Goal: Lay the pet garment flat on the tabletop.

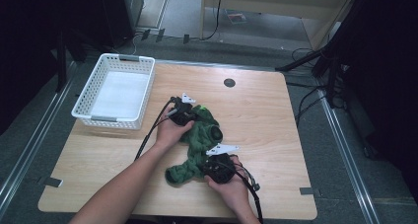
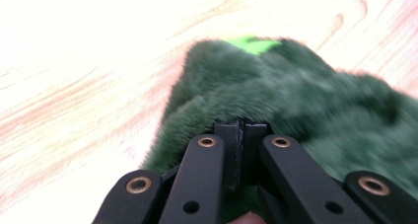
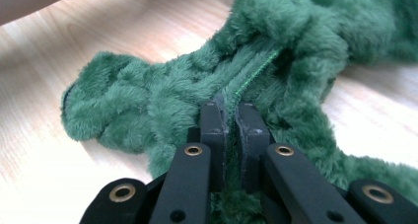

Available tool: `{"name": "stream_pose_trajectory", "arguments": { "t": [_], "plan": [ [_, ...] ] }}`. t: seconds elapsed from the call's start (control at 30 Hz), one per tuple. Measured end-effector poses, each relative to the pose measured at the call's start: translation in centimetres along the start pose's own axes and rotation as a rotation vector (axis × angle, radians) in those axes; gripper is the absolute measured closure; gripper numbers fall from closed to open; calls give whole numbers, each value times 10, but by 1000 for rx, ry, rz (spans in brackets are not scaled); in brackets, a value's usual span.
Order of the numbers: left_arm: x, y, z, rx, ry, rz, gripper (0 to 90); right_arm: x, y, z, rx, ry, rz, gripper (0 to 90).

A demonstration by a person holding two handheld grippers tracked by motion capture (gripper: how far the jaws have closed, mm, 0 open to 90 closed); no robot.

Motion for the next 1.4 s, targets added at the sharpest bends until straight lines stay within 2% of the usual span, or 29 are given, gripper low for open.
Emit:
{"name": "stream_pose_trajectory", "arguments": {
  "t": [0.07,0.1,0.17,0.2,0.27,0.33,0.37,0.43,0.47,0.5,0.53,0.57,0.6,0.63,0.7,0.77,0.83,0.87,0.93,0.97,1.0,1.07,1.13,1.2,1.27,1.3,1.33,1.37,1.4],
  "plan": [
    [2,1,-3,-14,-1,16,891,1,0,0,-2,3,14,842],
    [2,2,-4,-15,-4,28,862,1,1,0,14,4,6,815],
    [1,6,-4,2,-9,40,754,0,3,-1,30,11,-14,709],
    [-2,10,-3,32,-6,55,708,-2,3,-2,31,21,-27,661],
    [-13,19,-3,75,31,109,636,-13,1,-3,17,45,-89,564],
    [-27,23,0,115,68,146,570,-39,5,-11,16,114,-142,539],
    [-36,25,1,131,90,166,557,-48,10,-16,24,143,-141,540],
    [-52,25,6,145,130,183,549,-69,28,-32,53,211,-85,545],
    [-58,21,7,143,147,168,550,-76,38,-42,67,235,-46,546],
    [-62,13,9,120,159,131,555,-80,48,-53,82,258,-7,545],
    [-62,6,9,94,161,101,562,-81,60,-68,89,288,44,536],
    [-61,-3,10,43,150,67,562,-77,68,-77,90,291,78,522],
    [-57,-11,13,-8,124,52,555,-67,80,-86,107,268,118,507],
    [-53,-16,15,-54,98,41,539,-53,91,-93,133,222,134,499],
    [-43,-25,20,-88,46,-15,516,-24,108,-104,165,153,143,494],
    [-36,-28,21,-82,29,-40,508,-3,120,-111,208,110,155,529],
    [-31,-27,22,-68,20,-54,511,17,125,-112,222,59,138,542],
    [-29,-26,22,-60,17,-62,534,24,125,-113,209,41,141,593],
    [-25,-23,24,-10,6,-76,623,27,129,-114,185,50,173,725],
    [-24,-22,25,21,0,-94,714,26,132,-113,199,50,171,784],
    [-23,-21,25,39,-1,-107,764,25,135,-113,208,55,167,810],
    [-21,-19,27,86,-13,-125,884,21,145,-110,231,67,191,834],
    [-20,-19,27,109,-5,-143,900,18,154,-107,252,79,199,832],
    [-20,-19,26,108,-1,-145,900,13,162,-104,269,88,212,808],
    [-20,-17,25,88,10,-116,883,10,165,-101,270,80,220,696],
    [-21,-16,24,69,21,-82,824,7,164,-100,278,74,200,632],
    [-23,-14,22,46,39,-20,754,1,162,-101,279,81,172,593],
    [-27,-12,20,30,61,28,719,-6,160,-103,282,107,142,575],
    [-30,-12,18,21,82,45,682,-15,158,-106,283,140,118,590]
  ]
}}
Point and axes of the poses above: each handheld gripper's, and its own axes: x roughly forward along the jaws, z roughly out of its underside, y roughly to its right, the point moved 10 cm from there along x, roughly forward along the jaws, and after that the axes turned 14 degrees about -y, right-handed, at the moved point
